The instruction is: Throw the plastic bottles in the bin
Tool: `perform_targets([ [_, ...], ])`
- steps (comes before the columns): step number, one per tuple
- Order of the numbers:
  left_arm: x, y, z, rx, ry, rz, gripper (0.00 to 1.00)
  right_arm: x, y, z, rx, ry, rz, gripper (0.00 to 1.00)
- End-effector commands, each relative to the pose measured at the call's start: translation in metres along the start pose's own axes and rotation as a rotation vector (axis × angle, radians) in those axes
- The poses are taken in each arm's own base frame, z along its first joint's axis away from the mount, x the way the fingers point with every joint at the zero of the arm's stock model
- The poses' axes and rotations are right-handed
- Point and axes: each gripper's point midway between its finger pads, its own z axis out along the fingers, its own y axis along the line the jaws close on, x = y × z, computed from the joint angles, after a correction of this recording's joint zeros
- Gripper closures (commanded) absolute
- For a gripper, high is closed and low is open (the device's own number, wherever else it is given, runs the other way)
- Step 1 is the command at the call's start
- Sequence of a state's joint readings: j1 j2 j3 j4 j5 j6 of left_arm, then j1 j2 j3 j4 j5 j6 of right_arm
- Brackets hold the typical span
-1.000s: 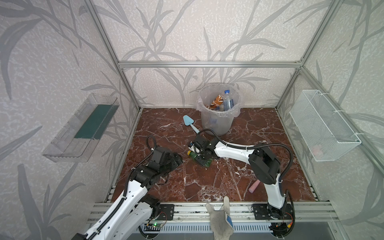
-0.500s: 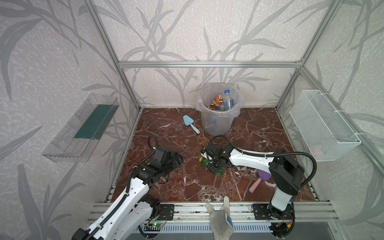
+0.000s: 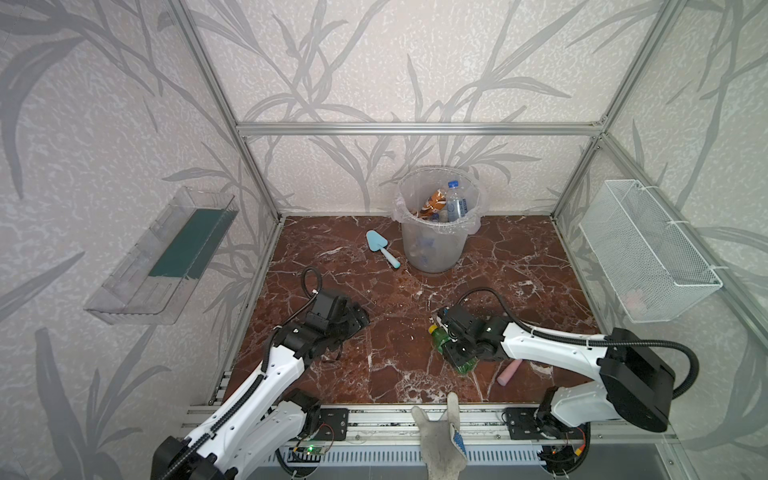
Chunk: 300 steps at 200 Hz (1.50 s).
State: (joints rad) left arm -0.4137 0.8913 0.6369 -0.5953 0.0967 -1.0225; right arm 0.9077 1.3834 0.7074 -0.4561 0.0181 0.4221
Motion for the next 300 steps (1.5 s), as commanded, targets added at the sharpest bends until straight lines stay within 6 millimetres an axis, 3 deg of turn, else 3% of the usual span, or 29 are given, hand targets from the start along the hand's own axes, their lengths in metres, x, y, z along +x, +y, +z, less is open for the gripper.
perform_targets([
  [1, -0.005, -0.007, -0.001, 0.020, -0.010, 0.001, 0.10, 0.000, -0.006, -0.011, -0.012, -0.062, 0.124, 0.45],
  [35, -0.004, -0.007, 0.002, 0.017, -0.005, 0.001, 0.10, 0.011, -0.020, -0.024, -0.011, -0.133, 0.227, 0.46],
  [66, -0.005, -0.011, 0.005, 0.024, 0.007, -0.002, 0.10, 0.009, -0.030, -0.045, -0.039, -0.236, 0.318, 0.47],
  [94, -0.004, -0.015, 0.007, 0.023, 0.025, 0.003, 0.10, -0.003, -0.036, -0.071, -0.072, -0.322, 0.352, 0.47],
  [112, -0.003, -0.018, 0.009, 0.028, 0.037, 0.003, 0.10, -0.023, -0.037, -0.097, -0.094, -0.401, 0.349, 0.47],
  [125, -0.004, -0.020, 0.009, 0.031, 0.037, 0.001, 0.10, -0.049, -0.035, -0.124, -0.120, -0.474, 0.328, 0.46],
  [138, -0.006, -0.024, 0.009, 0.040, 0.036, 0.001, 0.10, -0.086, -0.033, -0.158, -0.152, -0.553, 0.313, 0.46],
  [150, -0.008, -0.028, 0.008, 0.044, 0.034, 0.002, 0.10, -0.137, -0.032, -0.198, -0.185, -0.636, 0.290, 0.45],
  [159, -0.012, -0.032, 0.006, 0.048, 0.023, 0.004, 0.10, -0.187, -0.031, -0.251, -0.207, -0.747, 0.261, 0.44],
  [160, -0.012, -0.032, 0.006, 0.048, 0.024, 0.005, 0.10, -0.191, -0.032, -0.249, -0.202, -0.741, 0.260, 0.44],
  [167, -0.015, -0.036, 0.004, 0.052, 0.014, 0.008, 0.10, -0.230, -0.031, -0.291, -0.193, -0.826, 0.229, 0.43],
  [176, -0.020, -0.042, 0.000, 0.061, 0.004, 0.013, 0.10, -0.271, -0.033, -0.328, -0.159, -0.885, 0.205, 0.36],
  [181, -0.023, -0.046, -0.003, 0.066, 0.000, 0.017, 0.10, -0.288, -0.036, -0.339, -0.138, -0.887, 0.204, 0.31],
  [183, -0.023, -0.048, -0.003, 0.067, -0.001, 0.018, 0.10, -0.291, -0.038, -0.335, -0.123, -0.862, 0.211, 0.29],
  [185, -0.024, -0.049, -0.004, 0.069, -0.002, 0.019, 0.10, -0.294, -0.040, -0.346, -0.114, -0.874, 0.216, 0.26],
  [192, -0.028, -0.056, -0.009, 0.080, -0.006, 0.025, 0.10, -0.305, -0.045, -0.343, -0.087, -0.829, 0.229, 0.20],
  [215, -0.034, -0.063, -0.019, 0.089, -0.026, 0.046, 0.10, -0.299, -0.054, -0.332, -0.049, -0.747, 0.274, 0.10],
  [230, -0.036, -0.057, -0.018, 0.080, -0.046, 0.045, 0.10, -0.290, -0.059, -0.342, -0.051, -0.863, 0.285, 0.08],
  [245, -0.034, -0.051, -0.016, 0.073, -0.046, 0.041, 0.10, -0.265, -0.069, -0.337, -0.037, -0.919, 0.332, 0.06],
  [270, -0.029, -0.039, -0.010, 0.055, -0.034, 0.032, 0.10, -0.221, -0.078, -0.307, -0.001, -0.854, 0.357, 0.07],
  [300, -0.027, -0.028, -0.008, 0.039, -0.043, 0.022, 0.10, -0.171, -0.091, -0.245, 0.041, -0.718, 0.379, 0.08],
])
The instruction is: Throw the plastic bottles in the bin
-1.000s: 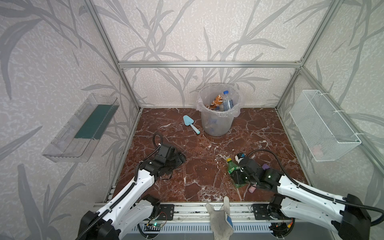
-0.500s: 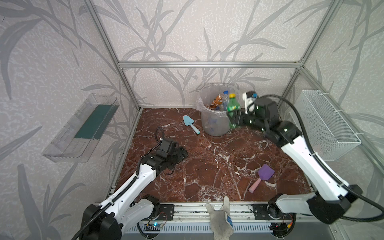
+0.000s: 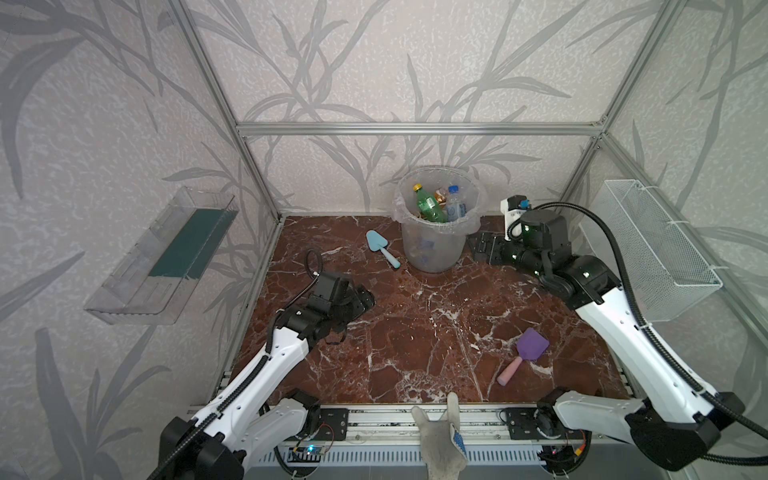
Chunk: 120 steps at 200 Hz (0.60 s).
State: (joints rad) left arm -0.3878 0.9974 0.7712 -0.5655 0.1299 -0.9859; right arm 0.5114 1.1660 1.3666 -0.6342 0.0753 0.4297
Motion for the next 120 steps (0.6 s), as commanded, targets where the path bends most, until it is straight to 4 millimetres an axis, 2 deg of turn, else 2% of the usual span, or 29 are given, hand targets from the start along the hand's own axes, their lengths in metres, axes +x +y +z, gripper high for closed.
perform_targets([
  [1, -0.002, 0.011, -0.002, -0.020, -0.026, 0.003, 0.10, 0.032, -0.022, 0.007, 0.045, 0.025, 0.016, 0.08],
  [24, -0.007, 0.014, -0.005, -0.027, -0.052, 0.008, 0.10, 0.075, -0.051, 0.022, 0.080, 0.101, 0.037, 0.10],
  [46, -0.020, 0.014, -0.009, -0.032, -0.090, 0.018, 0.10, 0.099, -0.077, 0.032, 0.102, 0.130, 0.070, 0.11],
  [74, -0.042, 0.011, -0.014, -0.025, -0.143, 0.020, 0.10, 0.115, -0.108, 0.040, 0.144, 0.137, 0.091, 0.12],
  [120, -0.072, 0.015, -0.013, -0.040, -0.191, -0.006, 0.10, 0.122, -0.141, 0.043, 0.197, 0.106, 0.124, 0.12],
])
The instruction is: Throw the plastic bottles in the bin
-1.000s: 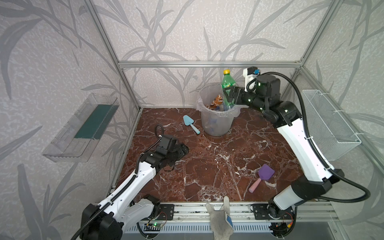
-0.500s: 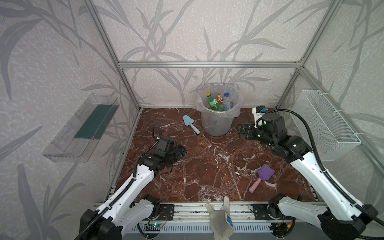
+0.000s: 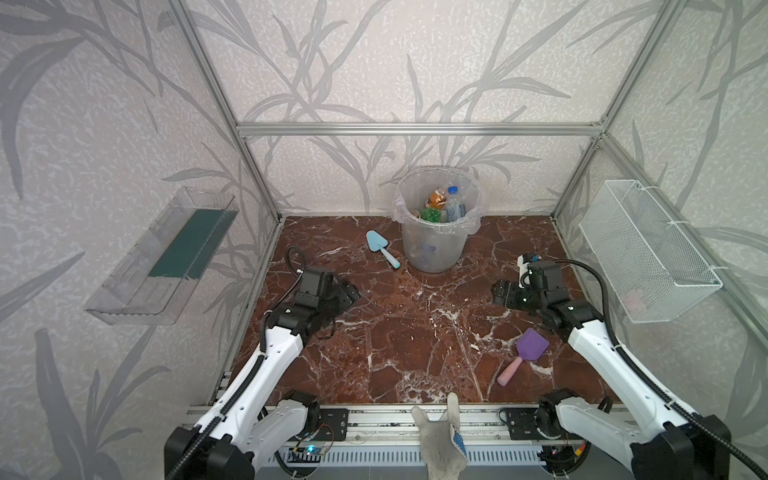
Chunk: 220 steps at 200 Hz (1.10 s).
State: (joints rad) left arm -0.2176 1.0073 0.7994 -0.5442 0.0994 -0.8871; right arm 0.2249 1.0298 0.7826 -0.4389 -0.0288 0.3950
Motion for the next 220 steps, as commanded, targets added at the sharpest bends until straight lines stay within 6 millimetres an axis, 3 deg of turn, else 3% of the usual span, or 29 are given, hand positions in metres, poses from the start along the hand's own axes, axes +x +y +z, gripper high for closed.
perform_targets([
  [1, -0.020, -0.004, -0.001, 0.007, -0.049, 0.019, 0.10, -0.014, -0.003, -0.002, -0.025, -0.076, -0.003, 0.12],
  [27, -0.038, 0.005, -0.001, -0.010, -0.115, 0.012, 0.09, -0.020, -0.017, 0.001, 0.007, -0.157, -0.011, 0.13],
  [61, -0.080, 0.023, -0.010, -0.100, -0.313, 0.046, 0.07, -0.033, -0.034, 0.009, 0.068, -0.266, -0.049, 0.10],
  [90, -0.117, 0.050, -0.027, -0.267, -0.556, 0.091, 0.03, -0.041, -0.052, 0.015, 0.150, -0.405, -0.125, 0.07],
  [103, -0.124, 0.064, -0.030, -0.326, -0.650, 0.110, 0.02, -0.046, -0.058, 0.013, 0.173, -0.492, -0.135, 0.06],
  [136, -0.127, 0.108, -0.038, -0.504, -0.835, 0.114, 0.01, -0.043, -0.079, 0.022, 0.288, -0.610, -0.229, 0.00],
  [164, -0.119, 0.130, -0.033, -0.593, -0.874, 0.153, 0.00, -0.041, -0.084, 0.051, 0.281, -0.600, -0.226, 0.01],
  [194, -0.114, 0.143, -0.013, -0.629, -0.870, 0.222, 0.00, -0.035, -0.092, 0.074, 0.244, -0.606, -0.220, 0.01],
  [220, -0.123, 0.132, 0.009, -0.579, -0.859, 0.306, 0.00, -0.030, -0.085, 0.092, 0.191, -0.539, -0.254, 0.01],
])
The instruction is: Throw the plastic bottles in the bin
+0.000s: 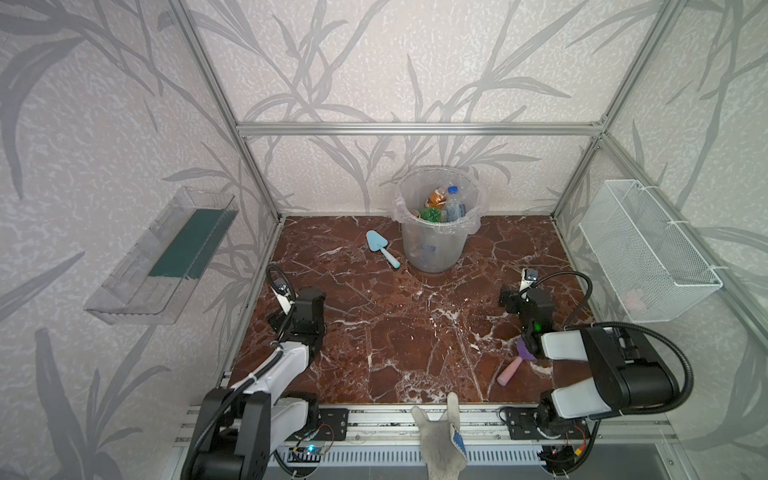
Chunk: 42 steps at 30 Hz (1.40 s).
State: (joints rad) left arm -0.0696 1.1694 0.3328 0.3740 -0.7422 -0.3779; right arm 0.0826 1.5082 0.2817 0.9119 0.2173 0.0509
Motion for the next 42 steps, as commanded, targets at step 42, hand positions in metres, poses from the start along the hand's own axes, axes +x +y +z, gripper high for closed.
perform_targets([
  [42, 0.006, -0.097, 0.031, 0.406, -0.029, 0.185, 0.01, -0.029, 0.042, 0.015, -0.223, -0.068, -0.087, 0.01],
])
